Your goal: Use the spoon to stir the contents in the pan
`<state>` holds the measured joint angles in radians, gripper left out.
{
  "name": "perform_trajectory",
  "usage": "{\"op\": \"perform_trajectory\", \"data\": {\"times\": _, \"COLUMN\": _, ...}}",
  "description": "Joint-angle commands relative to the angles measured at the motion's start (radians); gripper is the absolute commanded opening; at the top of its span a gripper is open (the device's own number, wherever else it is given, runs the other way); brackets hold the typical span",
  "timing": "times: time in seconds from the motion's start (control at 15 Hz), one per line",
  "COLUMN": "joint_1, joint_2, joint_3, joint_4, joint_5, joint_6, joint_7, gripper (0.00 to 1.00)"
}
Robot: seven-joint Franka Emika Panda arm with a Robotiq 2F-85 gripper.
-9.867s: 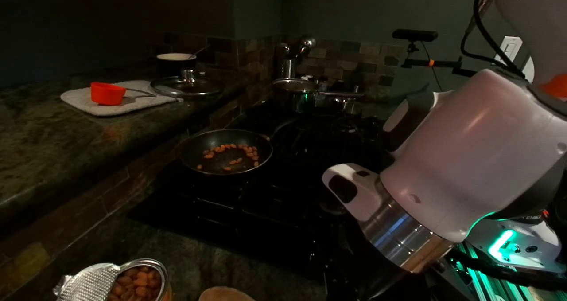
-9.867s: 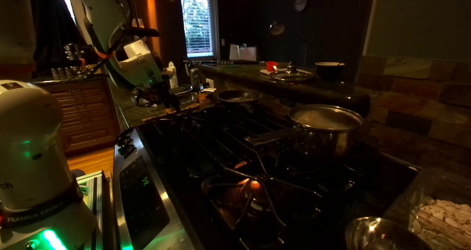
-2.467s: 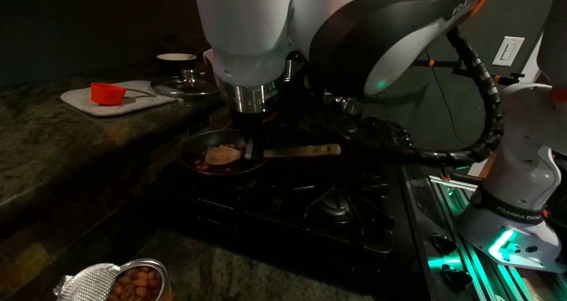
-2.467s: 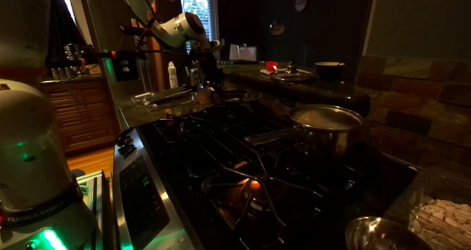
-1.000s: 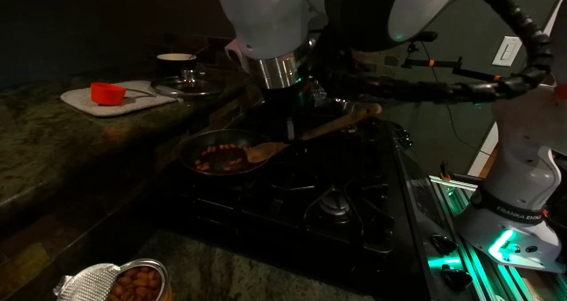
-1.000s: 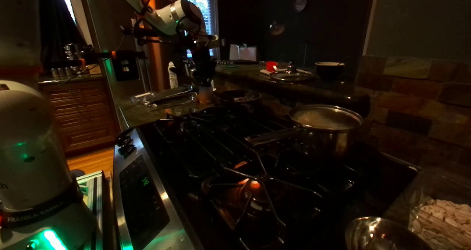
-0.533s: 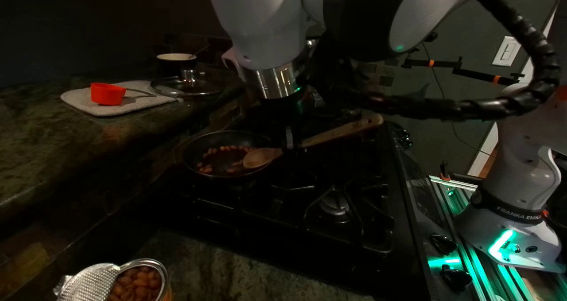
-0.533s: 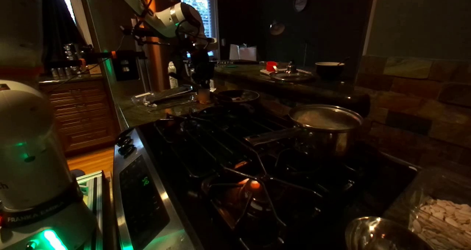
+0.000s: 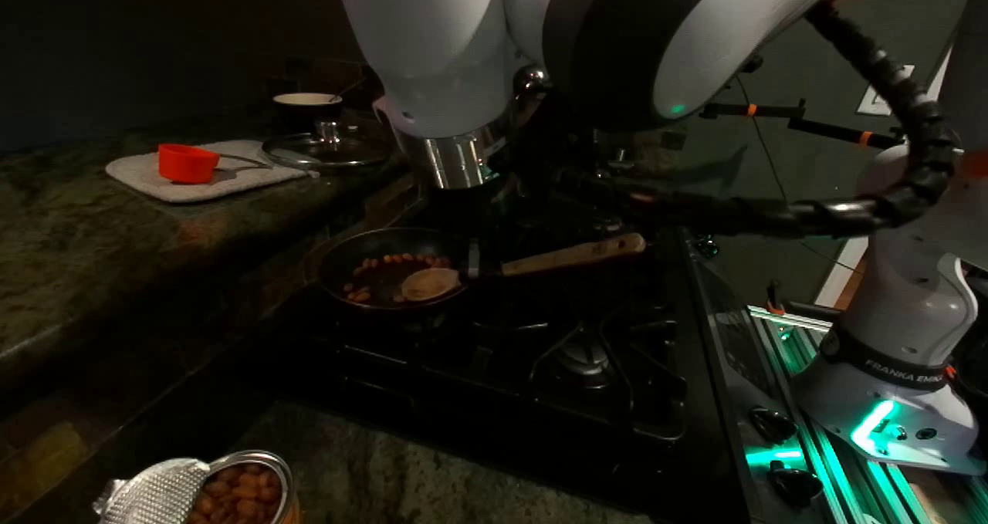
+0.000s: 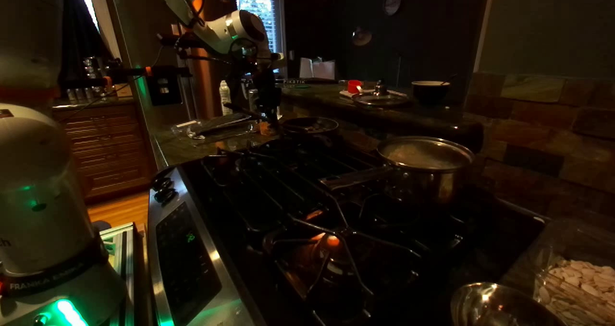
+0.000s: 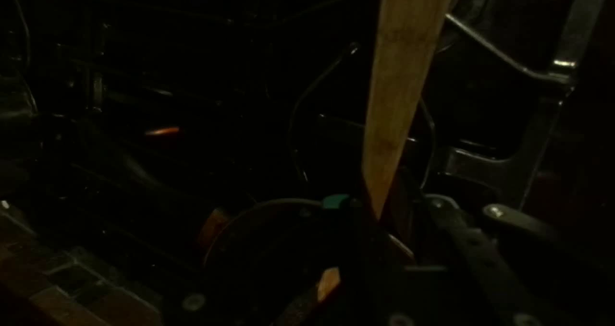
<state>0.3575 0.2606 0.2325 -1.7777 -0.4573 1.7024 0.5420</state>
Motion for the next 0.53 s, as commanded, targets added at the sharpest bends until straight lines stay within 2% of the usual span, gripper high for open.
{"op": "perform_trajectory", "data": {"times": 0.0, "joint_1": 0.016, "joint_2": 0.033, "joint_3": -0.019, "joint_4": 0.027, "joint_5": 0.005, "joint_6": 0.049, "joint_7": 0.105, "gripper": 0.05}}
{"op": "perform_trajectory", "data": {"times": 0.47, "joint_1": 0.012, "joint_2": 0.050, "joint_3": -0.056, "joint_4": 0.056, "joint_5": -0.024, "joint_6": 0.093, "joint_7": 0.263, "gripper": 0.05}}
